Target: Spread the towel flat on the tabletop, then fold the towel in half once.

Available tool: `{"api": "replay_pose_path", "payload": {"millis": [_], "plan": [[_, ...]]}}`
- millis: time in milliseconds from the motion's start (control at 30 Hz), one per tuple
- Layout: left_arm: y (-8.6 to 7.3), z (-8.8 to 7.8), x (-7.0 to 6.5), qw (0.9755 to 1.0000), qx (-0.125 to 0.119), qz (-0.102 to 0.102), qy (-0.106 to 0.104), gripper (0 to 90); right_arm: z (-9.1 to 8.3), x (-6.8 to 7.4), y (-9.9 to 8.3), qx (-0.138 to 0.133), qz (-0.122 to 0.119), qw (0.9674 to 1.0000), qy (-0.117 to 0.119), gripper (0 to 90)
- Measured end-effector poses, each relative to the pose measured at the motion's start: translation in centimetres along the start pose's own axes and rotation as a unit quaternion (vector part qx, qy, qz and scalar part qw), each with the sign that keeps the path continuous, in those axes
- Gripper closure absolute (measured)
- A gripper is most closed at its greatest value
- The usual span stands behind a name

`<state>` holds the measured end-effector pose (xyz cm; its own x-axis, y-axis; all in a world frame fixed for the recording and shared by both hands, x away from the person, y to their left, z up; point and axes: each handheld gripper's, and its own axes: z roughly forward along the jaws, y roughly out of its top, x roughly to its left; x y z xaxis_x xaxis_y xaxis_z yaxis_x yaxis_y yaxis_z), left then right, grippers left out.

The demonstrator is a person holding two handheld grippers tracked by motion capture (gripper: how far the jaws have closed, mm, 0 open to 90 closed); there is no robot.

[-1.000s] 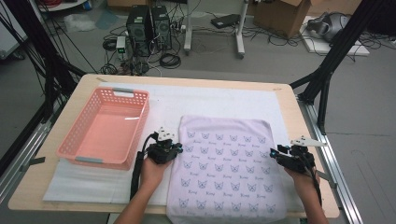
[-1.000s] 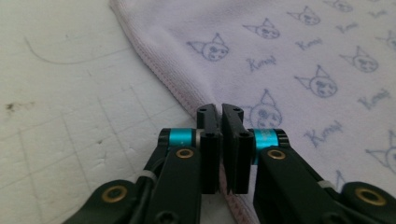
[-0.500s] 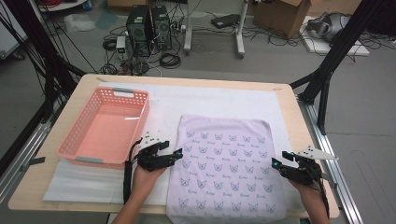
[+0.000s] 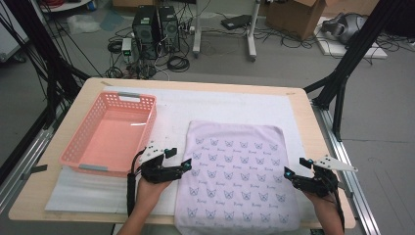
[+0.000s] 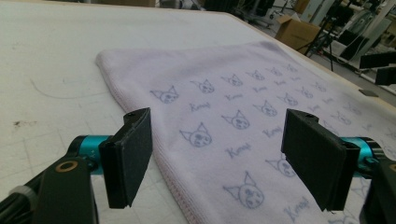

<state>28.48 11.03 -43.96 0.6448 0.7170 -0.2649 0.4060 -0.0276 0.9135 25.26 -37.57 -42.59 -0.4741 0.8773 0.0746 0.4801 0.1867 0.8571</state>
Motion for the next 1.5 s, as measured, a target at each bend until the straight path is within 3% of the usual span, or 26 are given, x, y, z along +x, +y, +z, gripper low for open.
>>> {"api": "replay_pose_path", "payload": {"millis": [233, 500, 733, 1167, 1267, 1333, 1400, 1433, 1500], "plan": [[-0.1, 0.0, 0.1, 0.9999, 0.008, 0.001, 0.010, 25.2, 0.2, 0.1, -0.1, 0.004, -0.001, 1.0000, -0.002, 24.0], [-0.1, 0.7, 0.1, 0.9999, 0.015, 0.000, 0.005, 25.6, 0.3, 0.1, -0.2, 0.011, -0.002, 0.9999, -0.008, 24.0], [0.1, 1.2, 0.6, 0.9994, 0.028, -0.011, 0.016, 26.1, 0.6, -0.1, -0.2, 0.019, 0.012, 0.9996, -0.016, 24.0], [0.4, 2.5, 1.0, 0.9973, 0.062, -0.022, 0.032, 27.9, 4.0, -0.5, 0.4, 0.074, 0.006, 0.9970, -0.024, 36.9], [0.5, 3.2, 1.2, 0.9961, 0.074, -0.025, 0.042, 30.3, 4.9, -1.0, 1.0, 0.084, 0.011, 0.9955, -0.043, 40.8], [0.7, 3.9, 1.3, 0.9946, 0.089, -0.020, 0.049, 31.7, 5.3, -1.5, 1.5, 0.087, 0.025, 0.9945, -0.052, 42.1], [1.0, 4.8, 1.3, 0.9923, 0.108, -0.010, 0.058, 32.2, 5.8, -1.8, 2.0, 0.094, 0.025, 0.9937, -0.056, 43.5], [0.9, 5.2, 1.3, 0.9923, 0.107, -0.007, 0.062, 32.6, 6.1, -1.9, 2.3, 0.100, 0.026, 0.9930, -0.058, 44.3], [1.0, 5.8, 1.6, 0.9880, 0.134, -0.020, 0.074, 37.4, 6.8, -2.0, 2.8, 0.108, 0.023, 0.9921, -0.060, 46.5]]}}
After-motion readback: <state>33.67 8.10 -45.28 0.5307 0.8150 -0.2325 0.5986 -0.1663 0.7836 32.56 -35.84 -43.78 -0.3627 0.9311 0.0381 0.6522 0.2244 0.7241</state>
